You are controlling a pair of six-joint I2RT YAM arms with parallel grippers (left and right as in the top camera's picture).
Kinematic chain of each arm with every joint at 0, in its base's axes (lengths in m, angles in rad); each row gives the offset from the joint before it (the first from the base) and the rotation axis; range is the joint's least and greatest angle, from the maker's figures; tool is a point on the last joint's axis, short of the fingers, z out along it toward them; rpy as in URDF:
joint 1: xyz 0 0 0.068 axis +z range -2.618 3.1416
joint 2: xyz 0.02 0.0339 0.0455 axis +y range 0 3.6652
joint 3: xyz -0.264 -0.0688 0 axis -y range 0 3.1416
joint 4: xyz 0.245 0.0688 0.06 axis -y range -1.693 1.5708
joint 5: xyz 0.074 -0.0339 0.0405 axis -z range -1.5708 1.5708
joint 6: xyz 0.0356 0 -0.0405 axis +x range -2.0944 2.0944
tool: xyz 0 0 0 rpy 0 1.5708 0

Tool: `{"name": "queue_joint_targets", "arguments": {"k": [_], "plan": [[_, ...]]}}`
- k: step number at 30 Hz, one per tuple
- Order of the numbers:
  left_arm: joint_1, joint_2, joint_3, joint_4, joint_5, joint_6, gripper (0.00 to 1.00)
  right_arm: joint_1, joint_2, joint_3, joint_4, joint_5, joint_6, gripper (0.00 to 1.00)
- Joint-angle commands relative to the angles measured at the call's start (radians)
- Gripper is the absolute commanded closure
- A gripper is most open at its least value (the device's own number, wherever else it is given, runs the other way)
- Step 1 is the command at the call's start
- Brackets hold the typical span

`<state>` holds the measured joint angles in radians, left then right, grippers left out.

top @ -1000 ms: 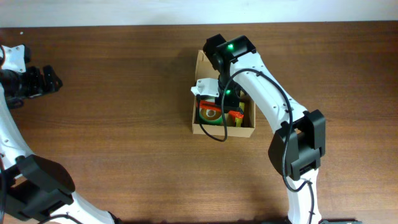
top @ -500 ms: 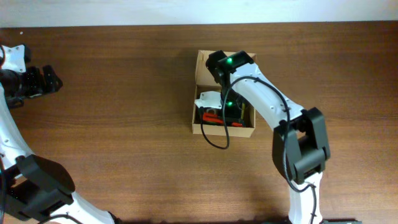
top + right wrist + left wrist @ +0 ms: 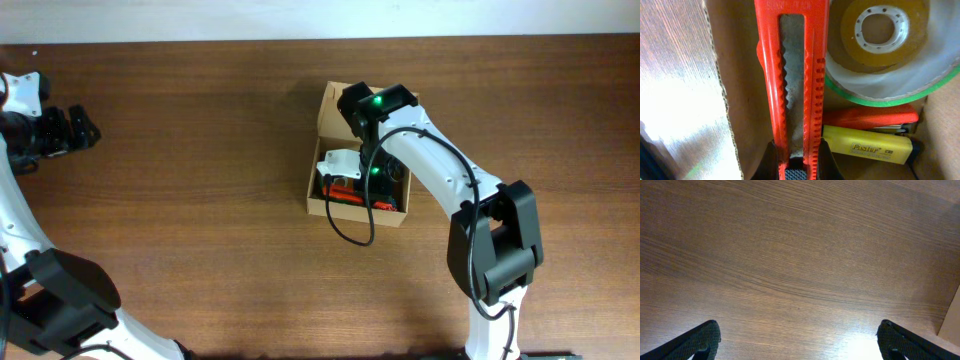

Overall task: Pack container
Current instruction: 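Lower the box cutter into the box beside the stapler and release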

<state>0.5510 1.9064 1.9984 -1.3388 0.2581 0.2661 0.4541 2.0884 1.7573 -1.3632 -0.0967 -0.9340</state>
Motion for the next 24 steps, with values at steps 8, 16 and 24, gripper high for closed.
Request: {"name": "queue_joint_targets", "arguments": {"k": [8,16,24], "plan": [[0.000,-0.003,-0.005,0.000,0.011,0.013,0.00,-0.004,-0.018,-0.044,0.029,-0.050,0.010,0.96],[0.000,-0.003,-0.005,0.000,0.011,0.013,0.00,-0.004,-0.018,-0.112,0.072,-0.050,0.011,0.96],[0.000,-0.003,-0.005,0.000,0.011,0.012,0.00,-0.004,-0.018,-0.112,0.085,-0.050,0.034,0.69]]}}
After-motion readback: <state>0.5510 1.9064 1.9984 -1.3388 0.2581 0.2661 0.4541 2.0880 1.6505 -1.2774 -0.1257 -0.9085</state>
